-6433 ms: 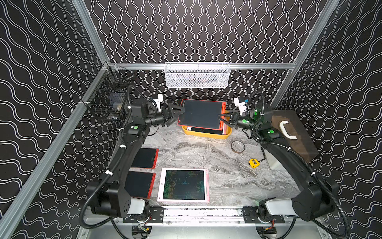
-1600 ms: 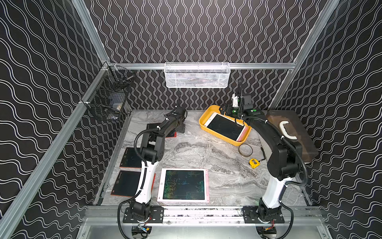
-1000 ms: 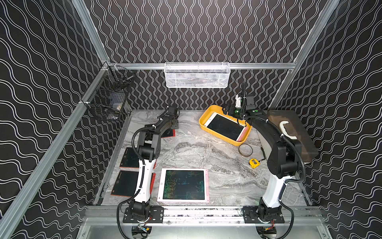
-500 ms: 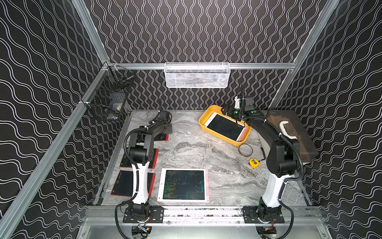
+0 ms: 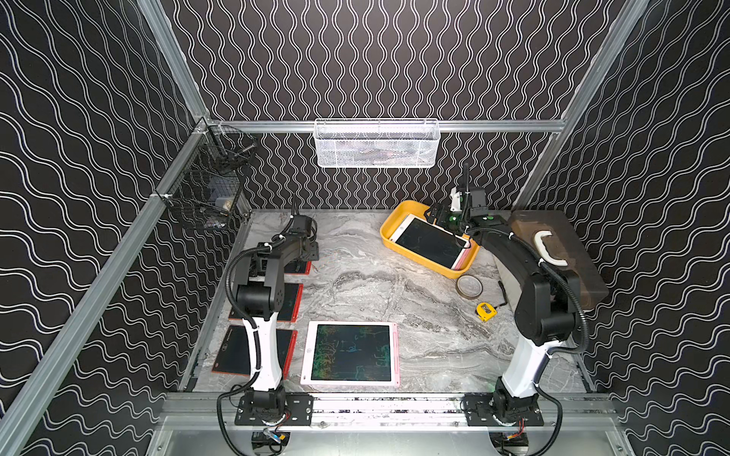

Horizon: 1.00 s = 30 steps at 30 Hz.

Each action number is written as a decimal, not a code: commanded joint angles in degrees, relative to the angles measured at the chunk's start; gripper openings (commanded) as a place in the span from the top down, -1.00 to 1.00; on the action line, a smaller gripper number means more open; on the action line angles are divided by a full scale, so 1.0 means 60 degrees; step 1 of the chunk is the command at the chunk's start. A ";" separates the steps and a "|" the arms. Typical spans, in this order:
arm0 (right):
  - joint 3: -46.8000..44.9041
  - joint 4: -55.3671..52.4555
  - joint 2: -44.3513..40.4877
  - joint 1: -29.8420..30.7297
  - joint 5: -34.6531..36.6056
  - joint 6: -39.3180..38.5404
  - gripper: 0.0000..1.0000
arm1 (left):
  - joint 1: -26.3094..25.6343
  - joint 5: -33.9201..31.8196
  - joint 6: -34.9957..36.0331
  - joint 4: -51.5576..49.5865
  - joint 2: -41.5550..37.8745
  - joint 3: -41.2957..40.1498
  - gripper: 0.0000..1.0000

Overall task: Take out the writing tablet from the storage box
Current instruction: Move the writing tablet to the center of the board.

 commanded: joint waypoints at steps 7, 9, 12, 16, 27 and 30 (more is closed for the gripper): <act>-0.0093 0.0138 -0.0141 0.0019 0.0037 0.0082 -0.82 | 0.0545 -0.0132 0.1017 -0.2279 0.0072 -0.0633 -0.38; -0.0108 0.0076 -0.0159 0.0019 0.0048 0.0053 -0.81 | 0.0570 -0.0128 0.1022 -0.2291 0.0045 -0.0640 -0.38; -0.0187 0.0074 -0.0159 0.0026 0.0069 0.0038 -0.82 | 0.0594 -0.0003 0.0999 -0.2252 0.0023 -0.0680 -0.38; -0.0231 0.0047 -0.0116 0.0030 0.0127 0.0051 -0.81 | 0.0595 0.0083 0.0936 -0.2242 -0.0052 -0.0750 -0.37; -0.0028 -0.0463 0.0045 -0.0015 0.0932 0.0074 -0.82 | 0.0571 0.0348 0.0531 -0.2025 -0.0673 -0.1015 -0.44; -0.0117 -0.0571 -0.0091 -0.0074 0.1202 0.0126 -0.82 | 0.0550 0.0707 0.0453 -0.1831 -0.1131 -0.0998 -0.49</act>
